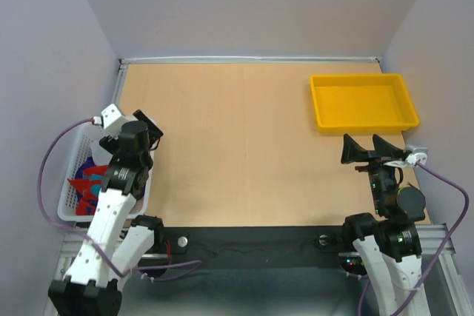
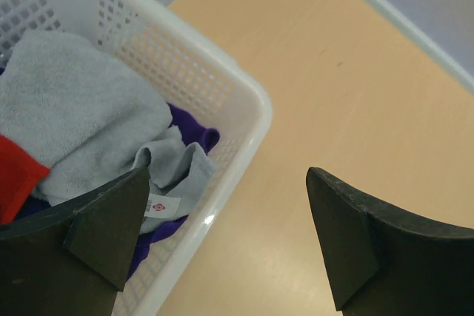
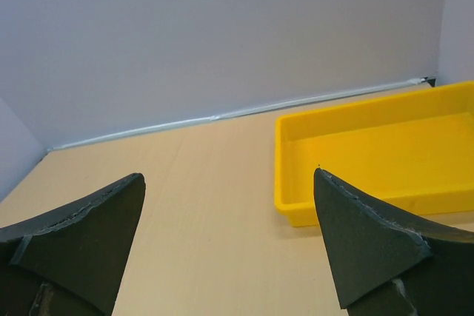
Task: Fold and stack the towels
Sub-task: Grab crumpled towel
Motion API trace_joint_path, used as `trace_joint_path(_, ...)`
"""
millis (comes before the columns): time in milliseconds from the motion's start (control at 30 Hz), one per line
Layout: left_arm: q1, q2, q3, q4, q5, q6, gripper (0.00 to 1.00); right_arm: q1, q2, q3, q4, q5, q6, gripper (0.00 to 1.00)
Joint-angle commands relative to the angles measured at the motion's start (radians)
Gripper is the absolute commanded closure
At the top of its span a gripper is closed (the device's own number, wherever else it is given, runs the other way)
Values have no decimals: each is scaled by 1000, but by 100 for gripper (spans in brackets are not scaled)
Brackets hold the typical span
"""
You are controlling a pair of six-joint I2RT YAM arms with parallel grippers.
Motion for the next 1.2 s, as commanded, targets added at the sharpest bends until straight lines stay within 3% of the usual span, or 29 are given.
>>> trace_joint_path(0, 30, 163, 80, -57, -58, -48, 1, 40, -8, 17, 6, -5, -12, 0)
trace_joint_path(233, 158, 360, 59, 19, 94, -46, 5, 111, -33, 9, 4, 36, -7, 0)
trace_joint_path(500, 171, 432, 54, 98, 137, -69, 32, 133, -36, 9, 2, 53, -7, 0)
trace_joint_path(600, 171, 440, 40, 87, 135, -77, 37, 133, -36, 9, 2, 64, -4, 0)
trace_joint_path(733, 171, 427, -12, 84, 128, -83, 38, 133, -33, 9, 1, 64, -4, 0)
trace_joint_path(867, 171, 415, -18, 81, 106, -72, 60, 133, -30, 8, 2, 61, -5, 0)
trace_joint_path(900, 171, 401, -10, 75, 99, -66, 77, 133, -28, 8, 1, 59, -7, 0)
trace_joint_path(1000, 171, 380, 59, 38, 48, -17, 100, 133, -25, 8, 1, 56, -7, 0)
trace_joint_path(1167, 170, 361, 282, -25, -20, 91, 100, 133, -22, 12, -2, 68, -7, 0)
